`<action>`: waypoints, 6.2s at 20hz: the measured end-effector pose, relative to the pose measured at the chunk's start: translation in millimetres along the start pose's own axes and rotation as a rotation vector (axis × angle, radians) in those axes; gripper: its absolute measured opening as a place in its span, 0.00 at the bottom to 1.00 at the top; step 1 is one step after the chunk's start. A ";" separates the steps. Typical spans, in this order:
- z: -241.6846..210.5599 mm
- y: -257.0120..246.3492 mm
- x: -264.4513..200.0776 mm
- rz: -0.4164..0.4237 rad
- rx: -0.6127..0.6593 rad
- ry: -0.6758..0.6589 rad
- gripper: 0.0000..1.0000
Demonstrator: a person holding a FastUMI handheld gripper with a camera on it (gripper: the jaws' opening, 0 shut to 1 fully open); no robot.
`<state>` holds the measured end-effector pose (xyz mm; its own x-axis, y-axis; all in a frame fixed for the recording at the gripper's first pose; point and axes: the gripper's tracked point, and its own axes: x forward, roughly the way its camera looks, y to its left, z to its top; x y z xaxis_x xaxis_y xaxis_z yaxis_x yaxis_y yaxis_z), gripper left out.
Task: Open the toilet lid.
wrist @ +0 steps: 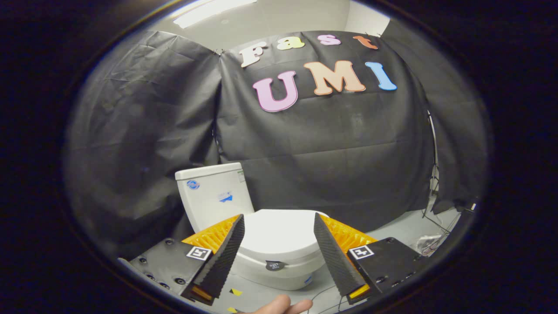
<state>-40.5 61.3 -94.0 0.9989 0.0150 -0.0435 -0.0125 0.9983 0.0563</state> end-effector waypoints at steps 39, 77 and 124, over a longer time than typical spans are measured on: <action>-224.6 12.5 79.8 -0.047 0.613 0.514 0.56; -133.1 32.6 104.3 -0.488 0.889 0.268 0.05; -25.7 121.5 146.1 -0.465 0.524 0.303 0.00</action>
<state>102.7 186.2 -119.1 0.8397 -0.3102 -0.4458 0.5043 0.7500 0.4280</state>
